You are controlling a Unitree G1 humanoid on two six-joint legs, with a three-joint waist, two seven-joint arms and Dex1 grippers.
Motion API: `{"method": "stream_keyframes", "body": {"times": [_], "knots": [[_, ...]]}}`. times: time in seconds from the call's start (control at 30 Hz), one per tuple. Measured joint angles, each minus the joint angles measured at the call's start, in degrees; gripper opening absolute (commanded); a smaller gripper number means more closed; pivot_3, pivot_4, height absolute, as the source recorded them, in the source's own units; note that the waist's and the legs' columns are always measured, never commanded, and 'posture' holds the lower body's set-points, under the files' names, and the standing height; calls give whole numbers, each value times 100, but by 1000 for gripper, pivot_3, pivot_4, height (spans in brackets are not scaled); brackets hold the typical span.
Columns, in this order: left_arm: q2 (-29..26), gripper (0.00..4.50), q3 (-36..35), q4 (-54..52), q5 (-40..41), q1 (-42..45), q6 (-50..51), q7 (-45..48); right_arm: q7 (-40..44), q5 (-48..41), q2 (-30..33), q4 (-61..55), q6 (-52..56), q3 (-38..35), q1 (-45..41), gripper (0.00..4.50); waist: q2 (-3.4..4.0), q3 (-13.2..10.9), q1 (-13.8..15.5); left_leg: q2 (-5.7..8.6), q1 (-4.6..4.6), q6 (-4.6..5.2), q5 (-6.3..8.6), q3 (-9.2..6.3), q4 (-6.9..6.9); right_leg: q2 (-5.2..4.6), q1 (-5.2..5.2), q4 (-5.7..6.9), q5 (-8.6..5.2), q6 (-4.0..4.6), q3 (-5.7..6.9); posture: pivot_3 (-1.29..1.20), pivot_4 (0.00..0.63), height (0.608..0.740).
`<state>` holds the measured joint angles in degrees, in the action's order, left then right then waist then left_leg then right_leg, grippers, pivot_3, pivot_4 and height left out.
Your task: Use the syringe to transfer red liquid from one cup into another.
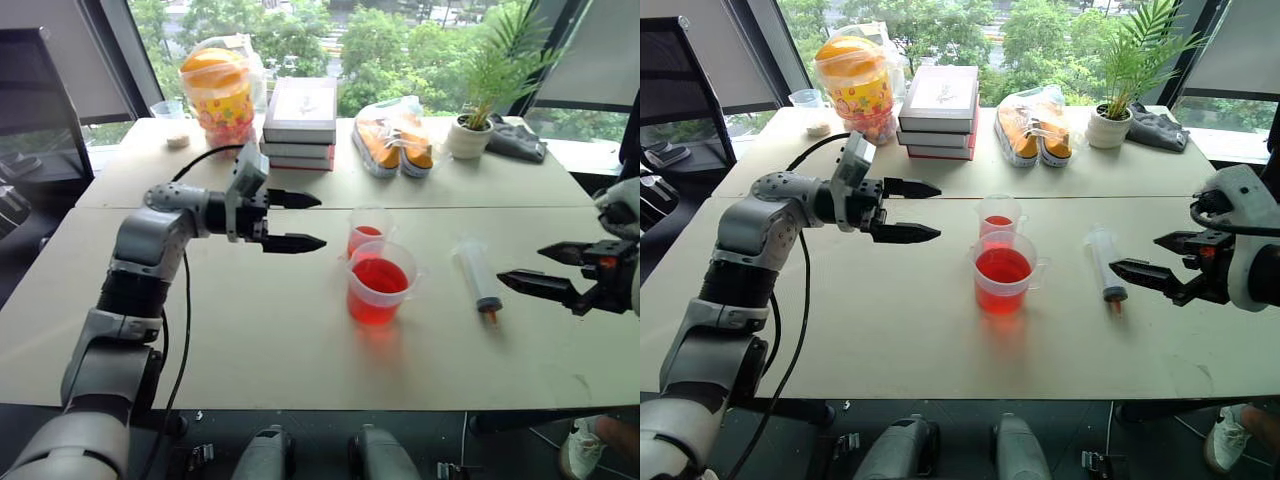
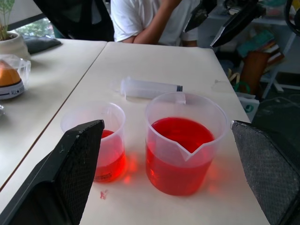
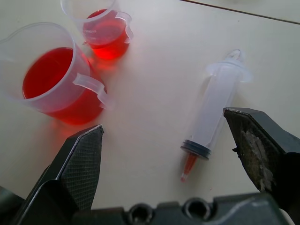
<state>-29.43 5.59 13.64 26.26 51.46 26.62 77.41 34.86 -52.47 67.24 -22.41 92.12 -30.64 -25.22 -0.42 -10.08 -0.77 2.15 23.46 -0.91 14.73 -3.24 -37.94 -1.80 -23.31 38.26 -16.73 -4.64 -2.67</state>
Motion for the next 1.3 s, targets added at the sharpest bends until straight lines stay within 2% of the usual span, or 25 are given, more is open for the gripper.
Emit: {"method": "stream_keyframes", "body": {"times": [0.17,0.37,0.47,0.63,0.77,0.87,1.0,1.03,1.2,1.3], "knots": [[179,4500,41,244,-119,120,-303,19,-453,322,-199,2067,1,1710,-1395,4488,2,0,1,0,5,3,2,4,13,-1,-9,-10,1,2,-2,0,150,740],[311,4500,60,373,-201,111,-468,17,-359,1500,-809,3984,-457,3551,-2693,4488,4,1,0,0,50,2,1,8,21,3,-60,-7,2,0,-4,0,150,740],[302,4500,56,363,-202,79,-469,-1,-28,2076,-1047,4753,-997,4233,-3079,4488,6,2,10,1,111,1,1,9,-1,4,-117,8,7,-8,-3,0,150,740],[240,4500,46,179,-201,-37,-457,-53,620,3057,-1564,6091,-2007,5104,-3546,4488,6,3,2,3,109,2,1,14,-7,6,-114,9,10,-13,-5,0,150,740],[191,4500,39,20,-201,-155,-427,-151,1089,3767,-1904,6949,-2652,5477,-3859,4488,6,3,-9,3,103,1,0,14,-12,9,-111,16,11,-14,-7,0,150,740],[160,4500,39,-105,-199,-185,-363,-212,1410,4223,-2054,7289,-2951,5645,-4000,3576,5,3,-19,3,97,0,0,14,-16,10,-109,24,12,-14,-7,0,150,740],[126,4500,37,-153,-200,-242,-341,-278,1741,4683,-2144,7469,-3177,5742,-4063,1691,6,3,-25,2,92,-1,-1,13,-18,11,-108,36,12,-14,-7,0,150,740],[127,4500,37,-153,-200,-257,-340,-287,1832,4778,-2155,7464,-3187,5746,-4066,1468,6,3,-26,2,91,-2,-1,13,-18,11,-109,39,11,-14,-7,0,150,740],[129,4500,37,-150,-201,-262,-341,-307,2061,5006,-2147,7254,-3009,5706,-4020,1468,6,3,-14,3,91,-4,-3,12,-18,11,-111,43,12,-14,-7,0,150,740],[157,4500,44,-101,-202,-213,-348,-293,2067,4993,-1977,6703,-2698,5515,-3801,1468,9,1,0,3,97,-4,-3,12,-18,9,-117,44,12,-14,-7,0,150,740]]}}
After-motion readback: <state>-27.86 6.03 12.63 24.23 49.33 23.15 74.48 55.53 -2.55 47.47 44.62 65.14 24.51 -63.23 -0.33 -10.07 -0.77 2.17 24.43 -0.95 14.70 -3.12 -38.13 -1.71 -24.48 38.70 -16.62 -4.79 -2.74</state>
